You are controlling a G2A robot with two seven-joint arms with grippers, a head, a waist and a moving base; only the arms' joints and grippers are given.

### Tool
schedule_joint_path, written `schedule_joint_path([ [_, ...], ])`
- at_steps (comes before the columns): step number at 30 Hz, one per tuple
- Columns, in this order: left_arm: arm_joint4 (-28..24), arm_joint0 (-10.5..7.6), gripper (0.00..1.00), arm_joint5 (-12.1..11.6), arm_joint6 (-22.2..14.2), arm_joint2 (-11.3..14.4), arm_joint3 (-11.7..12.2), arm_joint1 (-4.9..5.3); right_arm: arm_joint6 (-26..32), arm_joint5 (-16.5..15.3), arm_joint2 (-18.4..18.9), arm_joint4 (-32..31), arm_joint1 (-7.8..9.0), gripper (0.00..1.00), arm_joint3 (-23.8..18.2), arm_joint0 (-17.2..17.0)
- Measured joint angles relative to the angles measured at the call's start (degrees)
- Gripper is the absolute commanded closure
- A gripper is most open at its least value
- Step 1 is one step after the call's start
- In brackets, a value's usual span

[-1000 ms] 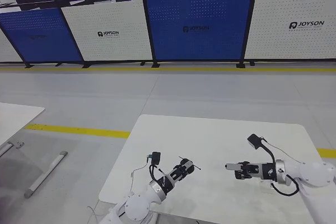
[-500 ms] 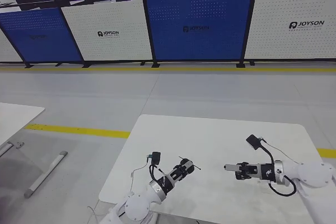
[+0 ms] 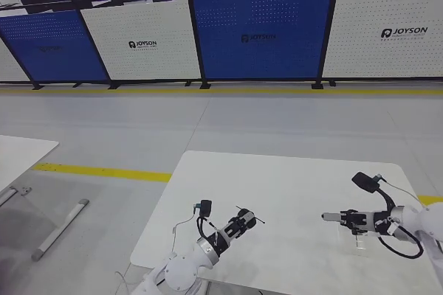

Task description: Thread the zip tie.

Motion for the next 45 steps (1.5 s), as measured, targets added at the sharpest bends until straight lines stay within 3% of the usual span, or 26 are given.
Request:
schedule_joint_path([
  [11,0.0,0.00,1.00,0.0,0.0,0.0,0.0,0.00,-0.1,-0.9,-0.1,-0.2,0.01,0.00,0.2,-0.1],
  [17,0.0,0.00,1.00,0.0,0.0,0.0,0.0,0.00,1.8,-0.6,-1.1,-6.4,1.16,0.00,0.5,1.6],
  [23,0.0,0.00,1.00,0.0,0.0,0.0,0.0,0.00,1.8,2.3,-6.8,-14.0,2.60,0.00,1.3,5.6],
  [34,0.0,0.00,1.00,0.0,0.0,0.0,0.0,0.00,1.6,2.3,-6.7,-13.8,2.60,0.00,1.3,5.5],
  [40,0.0,0.00,1.00,0.0,0.0,0.0,0.0,0.00,1.7,9.4,-4.6,-15.4,3.18,0.00,0.8,4.6],
  [45,0.0,0.00,1.00,0.0,0.0,0.0,0.0,0.00,1.8,10.0,-5.0,-17.4,4.38,0.00,-0.9,3.9],
])
